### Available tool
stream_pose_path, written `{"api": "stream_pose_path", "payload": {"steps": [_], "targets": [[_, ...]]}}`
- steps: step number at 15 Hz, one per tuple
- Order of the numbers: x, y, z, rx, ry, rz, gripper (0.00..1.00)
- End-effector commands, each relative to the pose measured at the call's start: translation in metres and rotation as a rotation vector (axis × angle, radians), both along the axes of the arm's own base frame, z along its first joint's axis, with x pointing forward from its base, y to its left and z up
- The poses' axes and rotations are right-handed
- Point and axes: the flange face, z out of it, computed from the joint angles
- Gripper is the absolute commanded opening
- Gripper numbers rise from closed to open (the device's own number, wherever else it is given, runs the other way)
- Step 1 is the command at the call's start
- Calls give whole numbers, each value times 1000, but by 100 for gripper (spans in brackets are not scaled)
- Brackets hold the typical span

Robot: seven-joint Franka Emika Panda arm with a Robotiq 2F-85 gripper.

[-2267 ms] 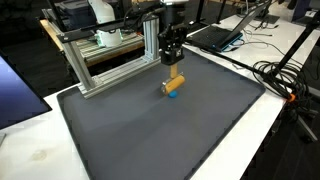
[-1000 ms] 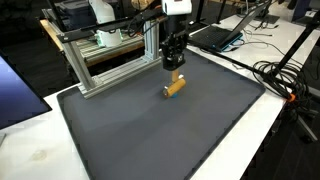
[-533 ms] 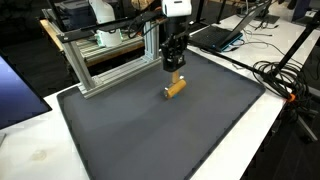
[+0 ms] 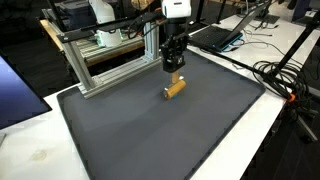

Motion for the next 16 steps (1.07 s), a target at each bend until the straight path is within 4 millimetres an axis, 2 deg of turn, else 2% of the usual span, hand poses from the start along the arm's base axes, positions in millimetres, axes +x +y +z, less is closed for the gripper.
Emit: {"api": "stream_pose_path", "payload": {"steps": [1, 16], "targets": [[0, -4, -18, 23, 34, -1, 22], [-4, -4, -24, 41, 76, 0, 22]]}}
